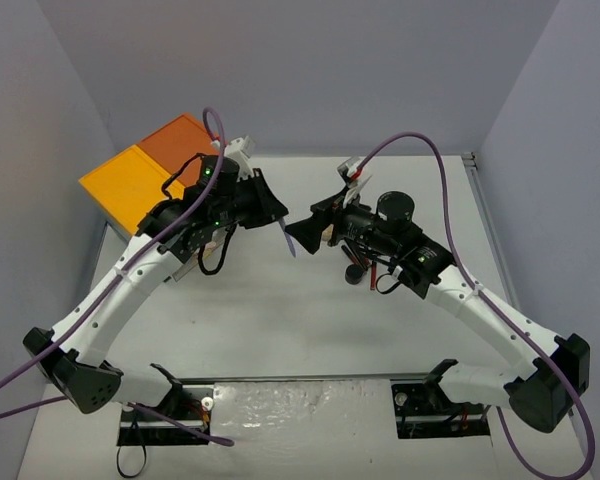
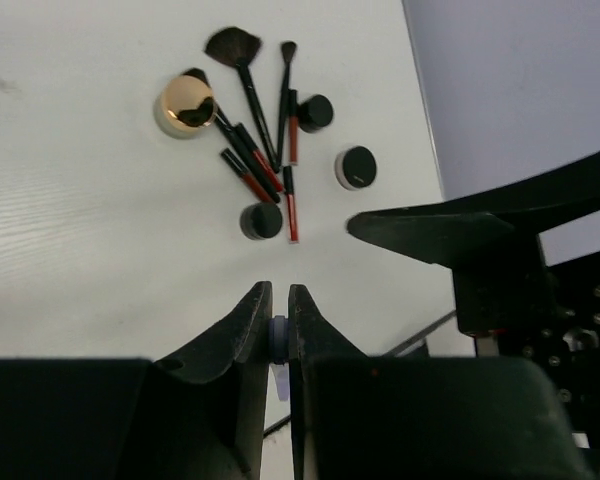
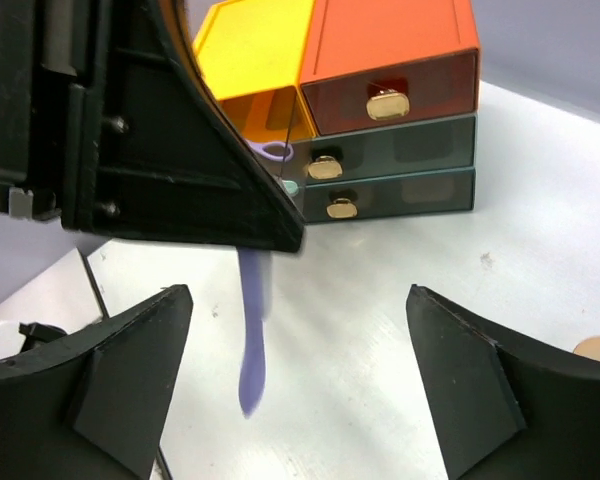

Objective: Organize the makeup

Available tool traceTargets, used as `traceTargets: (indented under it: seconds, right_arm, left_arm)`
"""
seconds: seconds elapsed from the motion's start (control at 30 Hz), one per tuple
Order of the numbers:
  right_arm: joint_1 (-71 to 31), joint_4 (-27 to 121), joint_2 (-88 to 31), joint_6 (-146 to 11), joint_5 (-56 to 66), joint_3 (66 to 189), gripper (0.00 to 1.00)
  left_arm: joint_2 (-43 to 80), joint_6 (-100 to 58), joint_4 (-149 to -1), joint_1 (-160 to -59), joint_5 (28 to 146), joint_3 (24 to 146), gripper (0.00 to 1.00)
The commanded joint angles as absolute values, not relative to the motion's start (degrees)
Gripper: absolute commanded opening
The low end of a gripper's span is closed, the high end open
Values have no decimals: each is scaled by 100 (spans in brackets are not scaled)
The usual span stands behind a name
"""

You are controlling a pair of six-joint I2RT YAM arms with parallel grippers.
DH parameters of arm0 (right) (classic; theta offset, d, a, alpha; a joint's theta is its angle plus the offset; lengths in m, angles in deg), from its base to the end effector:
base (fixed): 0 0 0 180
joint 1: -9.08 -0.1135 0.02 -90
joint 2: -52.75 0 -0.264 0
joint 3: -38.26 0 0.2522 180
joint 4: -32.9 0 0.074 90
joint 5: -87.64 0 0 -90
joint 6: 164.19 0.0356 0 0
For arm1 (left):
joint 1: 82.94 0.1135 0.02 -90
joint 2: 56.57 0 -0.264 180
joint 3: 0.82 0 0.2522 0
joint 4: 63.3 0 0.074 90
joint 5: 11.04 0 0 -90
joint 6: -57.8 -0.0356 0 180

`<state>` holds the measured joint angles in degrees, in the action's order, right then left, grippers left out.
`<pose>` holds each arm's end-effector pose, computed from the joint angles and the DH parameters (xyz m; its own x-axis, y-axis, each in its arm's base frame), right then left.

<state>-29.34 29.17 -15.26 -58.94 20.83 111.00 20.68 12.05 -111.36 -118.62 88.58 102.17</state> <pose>0.2091 0.1838 0.3948 -0.1193 0.2140 -0.9695 -0.8758 0.4372 0.2043 0.2320 -0.1739 0.4391 -0.7099 -0.3373 -0.6183 0.2866 0.6636 -0.6910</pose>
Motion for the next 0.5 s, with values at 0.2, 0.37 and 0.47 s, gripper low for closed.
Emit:
traceTargets:
  seconds: [0.2, 0.37, 0.47]
  right_arm:
    - [-2968, 3364, -600, -6030, 1341, 11053, 100]
    - [-2968, 3583, -266, -6051, 1159, 10894, 100]
    - [-2968, 3680, -80, -6054, 1111, 10752, 100]
  left_arm:
    - [1183, -143, -11981, -9558, 8556, 10488, 0]
    - [1071, -213, -11765, -8742, 8587, 10186, 0]
    - [1177, -240, -11394, -8386, 8733, 9933, 0]
